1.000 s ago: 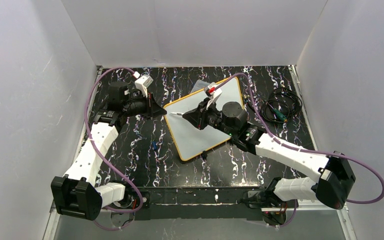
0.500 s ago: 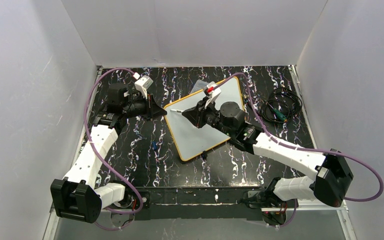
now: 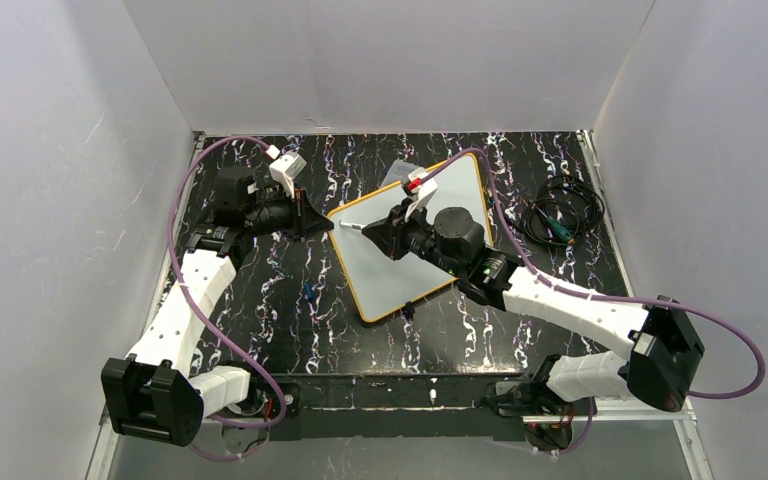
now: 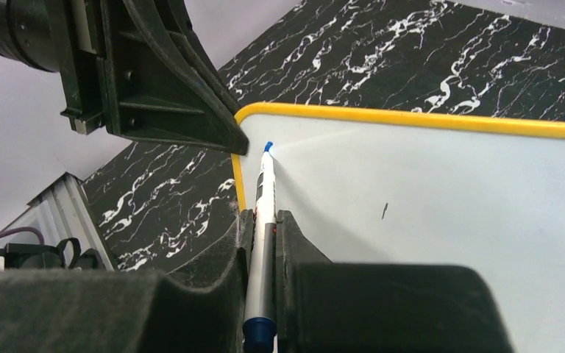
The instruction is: Write a sentence on the whiteboard
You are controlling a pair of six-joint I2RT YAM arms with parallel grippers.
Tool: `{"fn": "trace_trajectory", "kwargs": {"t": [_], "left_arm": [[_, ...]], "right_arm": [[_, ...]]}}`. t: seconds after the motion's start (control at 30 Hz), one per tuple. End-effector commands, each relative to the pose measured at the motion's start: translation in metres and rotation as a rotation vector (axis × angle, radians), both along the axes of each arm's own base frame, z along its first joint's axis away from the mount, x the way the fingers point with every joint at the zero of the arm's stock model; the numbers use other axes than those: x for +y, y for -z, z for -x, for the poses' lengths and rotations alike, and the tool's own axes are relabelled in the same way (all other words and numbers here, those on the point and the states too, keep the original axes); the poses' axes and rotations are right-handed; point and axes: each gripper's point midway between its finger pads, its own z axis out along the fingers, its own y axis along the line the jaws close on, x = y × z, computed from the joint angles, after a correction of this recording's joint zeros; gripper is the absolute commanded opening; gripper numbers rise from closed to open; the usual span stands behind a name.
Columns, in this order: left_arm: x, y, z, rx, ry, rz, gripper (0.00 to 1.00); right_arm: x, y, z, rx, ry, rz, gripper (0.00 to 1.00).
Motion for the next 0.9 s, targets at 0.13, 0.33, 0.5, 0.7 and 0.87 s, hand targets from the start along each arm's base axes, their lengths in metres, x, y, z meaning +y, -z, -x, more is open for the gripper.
{"fn": "trace_trajectory", "kwargs": {"t": [0.13, 0.33, 0.5, 0.7, 0.87], "left_arm": [[-0.003, -0.005, 0.012, -0.036, 0.049, 0.004, 0.0], [-0.002, -0.005, 0.012, -0.037, 0.045, 0.002, 0.0], [-0.002, -0.005, 0.012, -0.038, 0.044, 0.0, 0.0], [-0.002, -0.004, 0.012, -0.038, 0.044, -0.002, 0.0], [-0.002, -0.005, 0.012, -0.04, 0.048, 0.001, 0.0]], "right_arm": [[-0.01, 0.018, 0.012, 0.026, 0.013, 0.063, 0.01], [-0.01, 0.023, 0.022, 0.041, -0.01, 0.078, 0.01], [-0.007, 0.0, 0.026, 0.006, -0.031, 0.004, 0.01], [-0.006, -0.019, 0.02, -0.031, -0.004, -0.053, 0.01], [-0.003, -0.018, 0.012, -0.045, 0.019, -0.034, 0.01]]}}
